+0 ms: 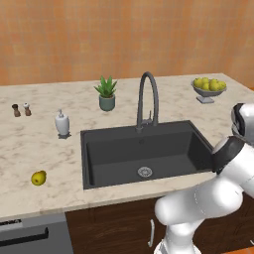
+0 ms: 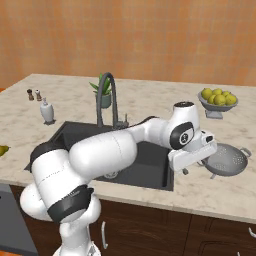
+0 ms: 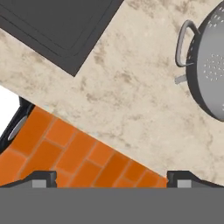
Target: Put the colander in the sink, put the pear in the colander, and turn on the sink faucet and pour water over the colander.
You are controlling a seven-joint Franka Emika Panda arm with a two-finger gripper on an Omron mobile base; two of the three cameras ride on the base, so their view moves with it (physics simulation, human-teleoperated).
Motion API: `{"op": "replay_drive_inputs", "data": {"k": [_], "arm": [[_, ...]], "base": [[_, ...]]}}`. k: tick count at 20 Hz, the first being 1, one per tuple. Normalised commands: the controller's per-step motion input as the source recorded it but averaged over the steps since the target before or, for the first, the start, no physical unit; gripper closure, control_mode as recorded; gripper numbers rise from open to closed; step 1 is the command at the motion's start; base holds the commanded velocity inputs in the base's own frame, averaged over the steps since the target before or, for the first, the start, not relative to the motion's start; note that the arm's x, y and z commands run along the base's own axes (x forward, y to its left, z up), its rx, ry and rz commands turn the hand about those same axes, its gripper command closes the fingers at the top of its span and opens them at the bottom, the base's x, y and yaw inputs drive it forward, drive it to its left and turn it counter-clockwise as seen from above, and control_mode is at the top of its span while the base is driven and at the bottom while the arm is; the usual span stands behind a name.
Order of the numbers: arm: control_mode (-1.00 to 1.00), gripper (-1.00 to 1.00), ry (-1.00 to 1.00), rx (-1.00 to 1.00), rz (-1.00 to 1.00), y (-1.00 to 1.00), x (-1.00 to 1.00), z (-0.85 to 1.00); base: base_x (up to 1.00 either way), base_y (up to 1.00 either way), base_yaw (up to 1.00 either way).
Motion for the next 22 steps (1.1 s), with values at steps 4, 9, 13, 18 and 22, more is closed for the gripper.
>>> {"op": "replay_drive_inputs", "data": {"k": [4,9,13,18,22], "arm": [[-1.0,-1.0,0.0,0.04,0.0,-0.16,0.41,-0.28],[-1.0,-1.0,0.0,0.04,0.0,-0.26,0.4,-0.29],[-1.0,-1.0,0.0,0.04,0.0,-0.32,0.32,-0.08],[-1.0,-1.0,0.0,0.0,0.0,-0.25,0.25,-0.03],[-1.0,-1.0,0.0,0.0,0.0,-0.22,0.22,-0.17]], "base": [[0.0,0.0,0.0],[0.0,0.0,0.0],[0.0,0.0,0.0],[0.0,0.0,0.0],[0.0,0.0,0.0]]}}
